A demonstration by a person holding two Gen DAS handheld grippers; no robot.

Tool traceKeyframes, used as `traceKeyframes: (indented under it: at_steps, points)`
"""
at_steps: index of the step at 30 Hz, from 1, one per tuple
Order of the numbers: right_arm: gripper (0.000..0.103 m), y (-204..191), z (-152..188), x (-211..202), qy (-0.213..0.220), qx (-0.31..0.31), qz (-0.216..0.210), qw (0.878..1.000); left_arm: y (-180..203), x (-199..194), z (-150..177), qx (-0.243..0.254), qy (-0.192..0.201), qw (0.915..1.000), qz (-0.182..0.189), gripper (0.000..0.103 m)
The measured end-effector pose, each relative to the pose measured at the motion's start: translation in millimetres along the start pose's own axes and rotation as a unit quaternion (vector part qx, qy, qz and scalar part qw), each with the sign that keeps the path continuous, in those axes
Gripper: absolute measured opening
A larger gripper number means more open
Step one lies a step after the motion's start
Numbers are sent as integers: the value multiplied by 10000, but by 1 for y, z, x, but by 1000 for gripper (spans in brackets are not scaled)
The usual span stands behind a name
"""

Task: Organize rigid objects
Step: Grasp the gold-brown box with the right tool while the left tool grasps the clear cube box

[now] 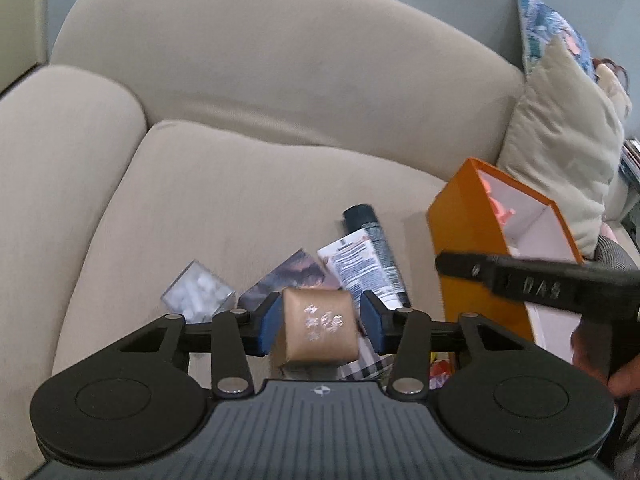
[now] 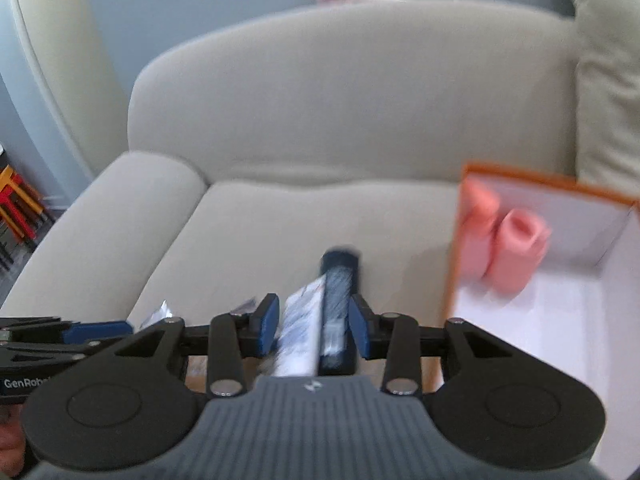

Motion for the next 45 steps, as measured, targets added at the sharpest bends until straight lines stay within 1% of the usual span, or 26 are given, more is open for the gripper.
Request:
traceKeyframes:
  at_steps: [4, 7, 11, 12, 18, 19, 20, 23, 24, 25, 26, 28, 30, 31, 34, 36, 39, 43, 45]
  points:
    - [36, -7, 11, 23, -382, 90, 71, 9992, -7, 15, 2, -231, -215, 9994, 134, 53]
    - [36, -12, 16, 35, -616, 160, -33, 9980, -7, 26, 5, -225, -373, 9990, 131, 54]
    - [33, -16, 22, 44, -727, 31, 91, 9973, -9, 31, 10, -243, -419, 9985, 243, 61]
    - [33, -18, 24, 45, -754, 17, 75, 9971, -10, 31, 11, -231, -399, 9986, 244, 61]
    - [36, -28, 31, 53, -851, 181, -120, 9961, -26, 23, 10, -191, -341, 9992, -123, 61]
    - [39, -32, 31, 54, -845, 203, -140, 9961, -29, 20, 9, -120, -310, 9992, -209, 61]
    - [44, -37, 31, 56, -847, 209, -154, 9961, -32, 19, 7, -54, -285, 9992, -289, 62]
    - [49, -51, 32, 60, -874, 169, -175, 9959, -43, 15, 3, 251, -212, 9977, -585, 64]
    - [51, -56, 33, 62, -906, 126, -140, 9957, -47, 15, 3, 359, -204, 9970, -662, 65]
    - [55, -60, 34, 64, -948, 75, -71, 9954, -50, 15, 2, 483, -207, 9960, -725, 66]
    - [57, -64, 36, 67, -996, 16, 2, 9950, -52, 16, 1, 602, -212, 9950, -766, 68]
    - [58, -68, 37, 69, -1015, 38, 26, 9948, -56, 19, 1, 944, -263, 9917, -837, 69]
    - [61, -70, 35, 73, -1022, 117, 28, 9947, -60, 25, 2, 1272, -399, 9867, -926, 72]
    - [63, -72, 34, 74, -1047, 127, 22, 9944, -61, 28, 3, 1418, -457, 9846, -916, 74]
    - [63, -77, 32, 76, -1069, 98, 13, 9942, -63, 37, 7, 1789, -626, 9785, -815, 74]
    - [64, -79, 32, 79, -1079, 41, 74, 9941, -64, 43, 8, 1970, -632, 9754, -756, 74]
    - [64, -81, 35, 84, -1165, 26, 204, 9930, -66, 51, 7, 2150, -696, 9720, -644, 74]
    - [64, -81, 36, 92, -1228, 105, 273, 9920, -69, 62, 5, 2384, -723, 9671, -509, 74]
    - [65, -81, 36, 94, -1257, 100, 308, 9915, -69, 67, 5, 2470, -775, 9648, -473, 71]
Point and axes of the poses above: each gripper's, at about its wrist camera, not at the fingertips, and x roughly the way its jaws point, y to its right, z to its underside, the point moved 4 cm from there along x, roughly the way its jaws point
